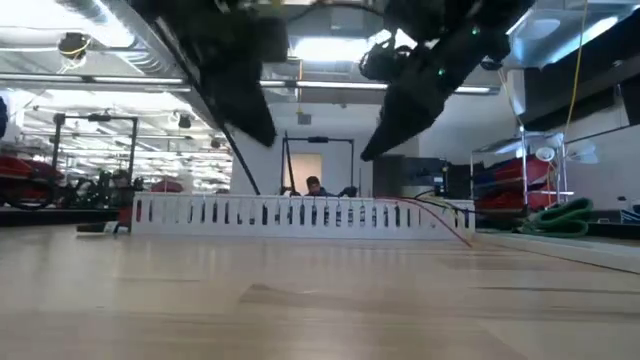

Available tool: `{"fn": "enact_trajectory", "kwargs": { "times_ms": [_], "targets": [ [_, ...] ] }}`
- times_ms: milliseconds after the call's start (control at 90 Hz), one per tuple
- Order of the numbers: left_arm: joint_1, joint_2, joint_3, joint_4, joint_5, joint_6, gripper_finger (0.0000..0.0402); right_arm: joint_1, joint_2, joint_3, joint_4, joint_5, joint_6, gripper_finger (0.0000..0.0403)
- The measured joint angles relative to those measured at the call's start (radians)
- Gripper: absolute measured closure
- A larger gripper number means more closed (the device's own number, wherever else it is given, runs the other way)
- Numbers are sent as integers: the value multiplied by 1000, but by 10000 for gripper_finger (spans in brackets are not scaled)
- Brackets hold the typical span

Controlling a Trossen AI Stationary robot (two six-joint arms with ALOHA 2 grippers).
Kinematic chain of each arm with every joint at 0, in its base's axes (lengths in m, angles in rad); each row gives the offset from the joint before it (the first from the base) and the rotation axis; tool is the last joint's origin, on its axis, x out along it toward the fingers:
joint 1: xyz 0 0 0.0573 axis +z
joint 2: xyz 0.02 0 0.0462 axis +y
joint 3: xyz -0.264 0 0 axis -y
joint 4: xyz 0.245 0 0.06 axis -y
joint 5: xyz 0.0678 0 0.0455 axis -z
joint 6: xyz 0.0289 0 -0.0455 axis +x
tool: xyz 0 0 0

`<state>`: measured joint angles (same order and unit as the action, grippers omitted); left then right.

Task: Ziptie cables
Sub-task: Put the set of zip-tied cables in the cable duct

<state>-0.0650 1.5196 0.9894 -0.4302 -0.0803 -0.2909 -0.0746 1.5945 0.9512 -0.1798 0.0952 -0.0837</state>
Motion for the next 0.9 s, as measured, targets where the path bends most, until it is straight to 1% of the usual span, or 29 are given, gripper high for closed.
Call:
{"fn": "enact_trajectory", "kwargs": {
  "times_ms": [89, 156, 322, 422, 511, 722, 900],
  "targets": [
    [-8, 38, 16, -45, -2, -29, 270, 0, 11, 0, 9, 10, -24, 190],
    [-8, 49, 19, -95, -30, -46, 270, -3, 23, 0, 15, 26, -35, 190],
    [-3, 54, 20, -222, -203, -45, 270, -5, 71, 0, 61, 26, -57, 190],
    [8, 47, 20, -277, -269, -13, 270, -5, 88, 0, 101, 26, -78, 190],
    [30, 47, 14, -296, -275, 32, 270, -5, 89, 0, 108, 26, -78, 190],
    [59, 51, -54, -293, -275, 89, 270, -5, 90, 0, 101, 28, -79, 190],
    [40, 49, -101, -302, -260, 4, 270, -5, 90, 0, 93, 28, -79, 190]
  ]
}}
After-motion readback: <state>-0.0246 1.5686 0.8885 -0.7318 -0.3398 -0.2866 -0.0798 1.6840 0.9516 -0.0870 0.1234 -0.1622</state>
